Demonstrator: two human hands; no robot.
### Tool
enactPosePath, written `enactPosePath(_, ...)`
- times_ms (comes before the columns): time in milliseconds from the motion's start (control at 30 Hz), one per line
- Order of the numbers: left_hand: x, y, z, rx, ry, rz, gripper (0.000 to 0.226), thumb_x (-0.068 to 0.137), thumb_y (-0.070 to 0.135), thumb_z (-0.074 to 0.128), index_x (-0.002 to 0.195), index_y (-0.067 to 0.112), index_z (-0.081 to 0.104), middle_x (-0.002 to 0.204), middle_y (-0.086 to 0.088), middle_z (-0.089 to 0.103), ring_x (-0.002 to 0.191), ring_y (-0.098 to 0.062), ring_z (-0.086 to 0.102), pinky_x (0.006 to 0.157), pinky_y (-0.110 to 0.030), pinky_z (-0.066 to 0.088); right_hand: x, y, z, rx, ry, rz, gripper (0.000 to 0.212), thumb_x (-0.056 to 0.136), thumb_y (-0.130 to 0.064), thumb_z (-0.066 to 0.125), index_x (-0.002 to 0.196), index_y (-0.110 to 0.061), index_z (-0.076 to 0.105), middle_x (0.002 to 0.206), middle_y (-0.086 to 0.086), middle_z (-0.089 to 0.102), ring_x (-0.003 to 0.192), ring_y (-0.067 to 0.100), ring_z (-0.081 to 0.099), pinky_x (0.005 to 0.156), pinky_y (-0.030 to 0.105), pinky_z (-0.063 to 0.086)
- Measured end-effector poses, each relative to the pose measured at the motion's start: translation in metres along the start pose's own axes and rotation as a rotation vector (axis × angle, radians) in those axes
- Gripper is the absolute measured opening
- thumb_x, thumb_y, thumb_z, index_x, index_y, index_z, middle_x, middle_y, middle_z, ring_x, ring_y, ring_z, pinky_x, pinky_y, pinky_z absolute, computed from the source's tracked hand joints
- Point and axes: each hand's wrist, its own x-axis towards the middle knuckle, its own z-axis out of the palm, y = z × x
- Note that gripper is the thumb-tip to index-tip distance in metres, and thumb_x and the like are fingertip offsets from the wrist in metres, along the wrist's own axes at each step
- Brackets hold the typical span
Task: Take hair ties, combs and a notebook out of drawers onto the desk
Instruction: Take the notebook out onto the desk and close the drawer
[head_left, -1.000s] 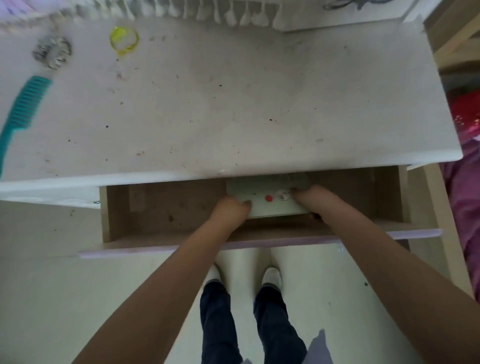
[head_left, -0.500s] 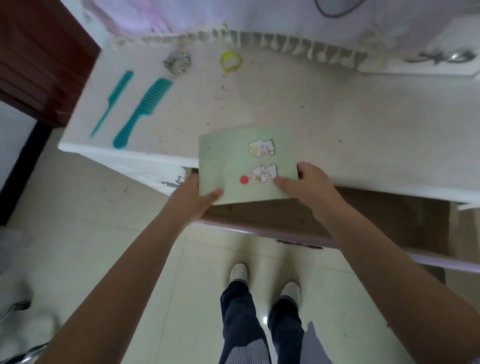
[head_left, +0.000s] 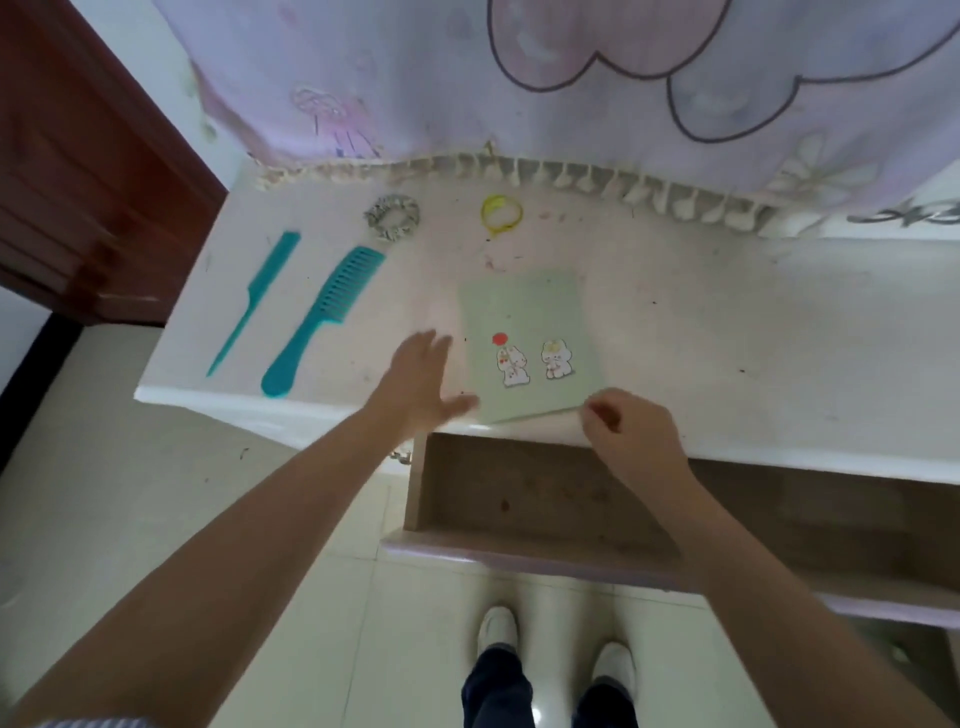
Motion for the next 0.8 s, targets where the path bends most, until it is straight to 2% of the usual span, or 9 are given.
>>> enactPosePath(67, -0.004, 0.003, 0.013, 0.084, -0.039, 0.105, 0.093, 0.085, 0.050, 0.059, 0.148, 0.007, 0.006, 0.160, -0.011, 0.004, 0.147, -0.024, 0.001, 0.121, -0.037, 0.009, 0.011, 0.007, -0.003, -0.166, 0.122, -0.104, 0.035, 0.080, -0.006, 0.067, 0.113, 0.002, 0.061, 0.117, 0.023, 0.061, 0.111, 0.034, 0.052, 0.093, 0.030, 0.036)
enactPosePath(133, -0.001, 0.003, 0.022, 0.159, -0.040, 0.157, 0.095, 0.084, 0.054, 0.056, 0.148, 0.006, 0.005, 0.160, -0.011, 0.005, 0.147, -0.024, 0.003, 0.121, -0.038, 0.011, 0.022, 0.006, 0.003, -0.245, -0.017, -0.109, 0.049, 0.079, -0.008, 0.067, 0.125, -0.002, 0.053, 0.136, 0.024, 0.045, 0.131, 0.035, 0.034, 0.108, 0.033, 0.027)
enactPosePath(300, 0.012, -0.011, 0.016, 0.166, -0.079, 0.149, 0.088, 0.089, 0.047, 0.052, 0.148, 0.006, 0.001, 0.160, -0.010, 0.001, 0.147, -0.022, 0.001, 0.121, -0.039, 0.010, 0.028, -0.001, 0.026, -0.268, 0.110, -0.202, 0.040, 0.061, 0.000, 0.079, 0.099, 0.006, 0.068, 0.099, 0.036, 0.063, 0.097, 0.049, 0.059, 0.088, 0.052, 0.049)
enactPosePath(500, 0.019, -0.003, -0.005, 0.356, -0.141, 0.154, 0.095, 0.085, 0.048, 0.058, 0.148, 0.006, 0.001, 0.159, -0.014, -0.003, 0.147, -0.027, -0.002, 0.119, -0.047, 0.013, 0.011, 0.010, 0.021, -0.318, -0.065, -0.249, 0.063, 0.082, -0.027, 0.066, 0.137, -0.011, 0.039, 0.144, 0.019, 0.037, 0.134, 0.032, 0.030, 0.114, 0.039, 0.024)
enactPosePath(633, -0.029, 0.023, 0.051, 0.368, -0.001, 0.426, 0.110, 0.077, 0.068, 0.051, 0.147, 0.004, -0.006, 0.155, -0.013, -0.018, 0.144, -0.031, -0.017, 0.118, -0.045, -0.004, -0.052, 0.057, 0.000, -0.562, -0.079, -0.366, 0.094, 0.049, -0.043, 0.087, 0.127, -0.005, 0.051, 0.133, 0.026, 0.052, 0.127, 0.047, 0.041, 0.097, 0.065, 0.037)
enactPosePath(667, -0.044, 0.026, 0.069, 0.397, -0.015, 0.497, 0.112, 0.077, 0.071, 0.046, 0.144, 0.003, -0.013, 0.149, -0.011, -0.027, 0.138, -0.033, -0.029, 0.113, -0.044, -0.013, -0.067, 0.071, -0.001, -0.694, -0.099, -0.362, 0.103, 0.039, -0.049, 0.087, 0.126, -0.008, 0.052, 0.136, 0.026, 0.049, 0.133, 0.047, 0.032, 0.093, 0.069, 0.035)
enactPosePath(733, -0.067, 0.028, 0.098, 0.473, -0.093, 0.564, 0.105, 0.081, 0.073, 0.036, 0.133, 0.005, -0.024, 0.145, -0.013, -0.032, 0.119, -0.033, -0.047, 0.104, -0.046, -0.026, -0.081, 0.093, -0.002, -0.832, -0.206, -0.225, 0.114, 0.038, -0.056, 0.084, 0.137, -0.019, 0.040, 0.152, 0.024, 0.010, 0.141, 0.031, -0.023, 0.102, 0.069, 0.020)
enactPosePath(767, -0.073, 0.026, 0.106, 0.486, -0.110, 0.562, 0.102, 0.082, 0.073, 0.034, 0.132, 0.005, -0.023, 0.151, -0.016, -0.025, 0.117, -0.034, -0.048, 0.104, -0.045, -0.030, -0.084, 0.099, -0.002, -0.831, -0.239, -0.170, 0.116, 0.040, -0.055, 0.084, 0.139, -0.021, 0.035, 0.152, 0.023, -0.005, 0.133, 0.024, -0.041, 0.104, 0.068, 0.014)
enactPosePath(800, -0.075, 0.020, 0.111, 0.490, -0.083, 0.571, 0.103, 0.082, 0.072, 0.037, 0.136, 0.003, -0.016, 0.155, -0.021, -0.009, 0.122, -0.037, -0.042, 0.107, -0.043, -0.034, -0.083, 0.101, -0.002, -0.825, -0.242, -0.166, 0.116, 0.037, -0.053, 0.087, 0.138, -0.020, 0.039, 0.151, 0.026, 0.002, 0.135, 0.023, -0.039, 0.103, 0.070, 0.015)
